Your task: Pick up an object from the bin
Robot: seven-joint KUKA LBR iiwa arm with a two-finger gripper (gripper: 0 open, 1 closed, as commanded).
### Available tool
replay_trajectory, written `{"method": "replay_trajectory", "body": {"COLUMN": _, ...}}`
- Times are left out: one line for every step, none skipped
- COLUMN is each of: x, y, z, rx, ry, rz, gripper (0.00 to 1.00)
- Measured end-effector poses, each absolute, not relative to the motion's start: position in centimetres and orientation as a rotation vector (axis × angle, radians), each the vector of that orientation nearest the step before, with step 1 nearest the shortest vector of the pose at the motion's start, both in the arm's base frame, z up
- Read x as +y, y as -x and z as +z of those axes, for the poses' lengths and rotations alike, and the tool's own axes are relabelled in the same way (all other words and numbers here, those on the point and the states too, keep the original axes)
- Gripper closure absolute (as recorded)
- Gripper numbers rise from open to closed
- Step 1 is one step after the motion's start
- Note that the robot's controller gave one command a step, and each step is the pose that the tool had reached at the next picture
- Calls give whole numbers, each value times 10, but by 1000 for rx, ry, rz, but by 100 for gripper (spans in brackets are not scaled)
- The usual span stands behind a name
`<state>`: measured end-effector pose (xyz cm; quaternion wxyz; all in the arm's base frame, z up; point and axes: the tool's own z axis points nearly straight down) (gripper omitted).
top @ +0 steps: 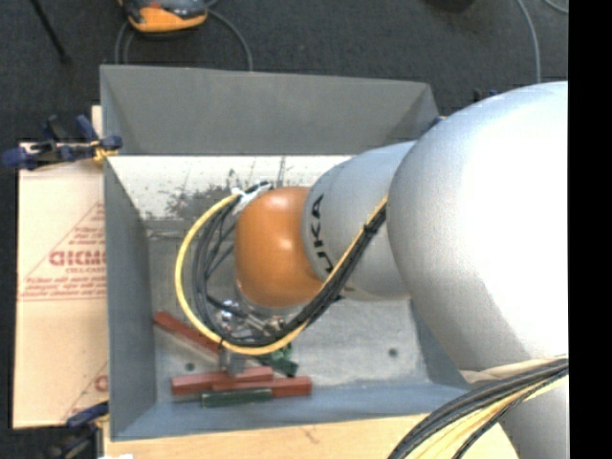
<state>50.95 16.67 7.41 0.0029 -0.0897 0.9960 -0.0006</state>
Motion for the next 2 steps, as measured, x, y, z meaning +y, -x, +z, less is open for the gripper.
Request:
{"method": "replay_trajectory", "body": {"x": 168, "y": -510, "z": 73, "rx": 3122, "ry": 282, "rz": 1, "gripper": 0}}
{"method": "replay_trajectory", "body": {"x": 168, "y": -509, "z": 72, "rx": 3123, "ry": 282, "rz": 1, "gripper": 0}}
